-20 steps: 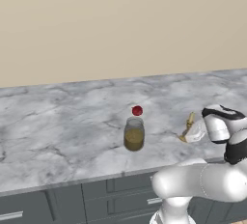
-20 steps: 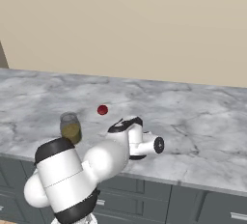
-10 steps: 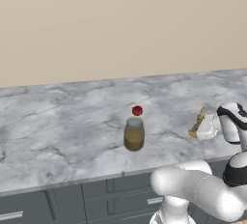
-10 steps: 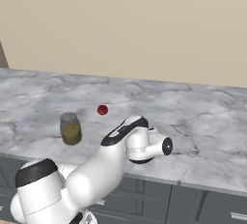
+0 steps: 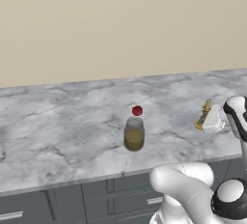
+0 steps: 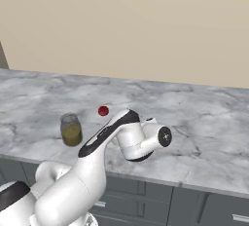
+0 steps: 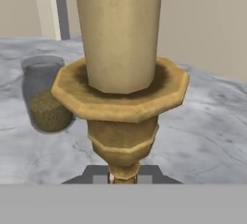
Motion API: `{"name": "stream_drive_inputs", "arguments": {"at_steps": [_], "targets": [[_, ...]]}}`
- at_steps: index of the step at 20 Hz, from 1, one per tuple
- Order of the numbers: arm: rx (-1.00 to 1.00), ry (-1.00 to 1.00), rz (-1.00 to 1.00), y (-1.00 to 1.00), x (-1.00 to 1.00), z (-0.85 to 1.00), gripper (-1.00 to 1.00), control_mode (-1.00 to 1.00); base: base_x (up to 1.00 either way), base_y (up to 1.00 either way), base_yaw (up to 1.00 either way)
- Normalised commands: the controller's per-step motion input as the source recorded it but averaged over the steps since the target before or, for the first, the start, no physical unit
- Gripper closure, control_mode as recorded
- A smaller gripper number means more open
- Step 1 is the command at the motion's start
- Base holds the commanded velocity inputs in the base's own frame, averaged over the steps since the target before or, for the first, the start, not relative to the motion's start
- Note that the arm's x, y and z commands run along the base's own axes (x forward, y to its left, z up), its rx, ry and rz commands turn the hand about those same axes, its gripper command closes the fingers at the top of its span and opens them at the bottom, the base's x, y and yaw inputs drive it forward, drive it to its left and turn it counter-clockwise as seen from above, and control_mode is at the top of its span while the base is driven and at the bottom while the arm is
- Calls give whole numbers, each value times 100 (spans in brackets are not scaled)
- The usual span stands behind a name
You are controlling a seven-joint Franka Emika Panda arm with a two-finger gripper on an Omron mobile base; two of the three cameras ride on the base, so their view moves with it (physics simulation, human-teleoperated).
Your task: Pick the jar and candle from the dining table and place them in the open cabinet. Close the cabinet after placing the objects.
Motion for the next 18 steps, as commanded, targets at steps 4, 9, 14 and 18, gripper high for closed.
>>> {"name": "stream_drive_inputs", "arguments": {"at_steps": [4,9,14,18], "targets": [[-6,1,0,10,-8,25,100,-100,0,0,0],[-1,-2,0,3,-3,0,100,-100,0,0,0],[0,0,0,0,0,0,100,100,-47,-48,-16],[0,0,0,0,0,0,100,100,-25,-76,-30]]}}
